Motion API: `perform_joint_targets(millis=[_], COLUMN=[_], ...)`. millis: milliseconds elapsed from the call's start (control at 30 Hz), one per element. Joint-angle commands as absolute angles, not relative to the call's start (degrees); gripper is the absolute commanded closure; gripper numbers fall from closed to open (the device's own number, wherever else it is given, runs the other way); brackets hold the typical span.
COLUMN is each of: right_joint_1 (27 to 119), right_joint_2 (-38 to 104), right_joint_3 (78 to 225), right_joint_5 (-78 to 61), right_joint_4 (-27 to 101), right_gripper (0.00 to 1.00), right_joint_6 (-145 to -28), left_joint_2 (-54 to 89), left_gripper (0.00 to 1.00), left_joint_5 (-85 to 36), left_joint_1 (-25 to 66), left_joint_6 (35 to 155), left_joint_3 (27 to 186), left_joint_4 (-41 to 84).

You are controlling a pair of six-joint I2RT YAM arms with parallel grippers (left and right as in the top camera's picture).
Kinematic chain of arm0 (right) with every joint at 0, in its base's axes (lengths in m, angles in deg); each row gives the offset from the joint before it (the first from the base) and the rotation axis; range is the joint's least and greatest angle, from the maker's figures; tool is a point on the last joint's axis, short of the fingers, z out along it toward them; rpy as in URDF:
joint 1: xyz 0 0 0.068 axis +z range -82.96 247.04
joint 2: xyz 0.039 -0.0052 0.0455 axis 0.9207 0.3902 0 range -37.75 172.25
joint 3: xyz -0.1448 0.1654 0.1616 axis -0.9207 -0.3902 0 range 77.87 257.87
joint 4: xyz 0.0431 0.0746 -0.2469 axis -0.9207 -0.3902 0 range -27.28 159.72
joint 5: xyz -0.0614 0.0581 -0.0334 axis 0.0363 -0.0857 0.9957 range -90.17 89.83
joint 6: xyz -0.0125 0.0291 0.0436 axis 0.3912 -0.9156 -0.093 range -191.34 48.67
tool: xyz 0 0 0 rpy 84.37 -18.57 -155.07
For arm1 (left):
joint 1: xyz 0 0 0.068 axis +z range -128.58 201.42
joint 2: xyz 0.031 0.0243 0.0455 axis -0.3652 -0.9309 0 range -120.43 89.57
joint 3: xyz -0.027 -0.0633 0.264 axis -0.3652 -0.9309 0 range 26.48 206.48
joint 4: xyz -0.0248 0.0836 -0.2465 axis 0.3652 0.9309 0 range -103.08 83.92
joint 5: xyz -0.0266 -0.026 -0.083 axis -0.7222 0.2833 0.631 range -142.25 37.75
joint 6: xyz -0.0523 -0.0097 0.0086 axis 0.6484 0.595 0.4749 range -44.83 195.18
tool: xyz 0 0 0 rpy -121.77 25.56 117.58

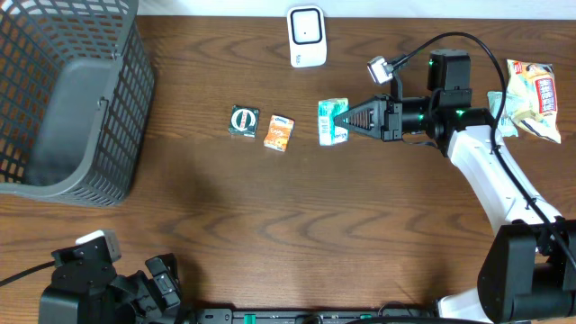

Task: Scan the item barcode

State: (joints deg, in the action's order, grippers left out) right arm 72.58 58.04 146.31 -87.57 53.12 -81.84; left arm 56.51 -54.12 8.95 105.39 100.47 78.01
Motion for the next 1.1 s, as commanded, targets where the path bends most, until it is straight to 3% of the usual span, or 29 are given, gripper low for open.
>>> perform_joint_targets(millis=[0, 833, 933, 1067], right_joint_1=[73.1, 75.4, 76.1, 78.9], right_joint_2=[57.3, 57.3, 57.3, 57.3], right_joint_3=[146.4, 146.4, 146.4, 146.4], right_joint_5=[-87.4, -84.7, -79.0, -54.7], right_joint_4=[53.2, 53.2, 52.5, 46.2], right_gripper=[0.99, 0.99, 0.99, 0.99], right_joint_6=[-83.1, -83.4, -85.7, -86.5], left_joint_2=[56.5, 56.5, 56.5, 56.5], left_gripper=[0.03, 0.02, 0.02, 0.03], left_joint_5=[-54.6, -54.6, -54.6, -54.6], left_joint_1=[9.1, 9.1, 9.1, 9.1], left_joint_6=[105.9, 105.9, 105.9, 105.9], left_joint_3=[100.6, 100.6, 100.6, 100.6], left_joint_4=[78.0, 78.0, 78.0, 78.0])
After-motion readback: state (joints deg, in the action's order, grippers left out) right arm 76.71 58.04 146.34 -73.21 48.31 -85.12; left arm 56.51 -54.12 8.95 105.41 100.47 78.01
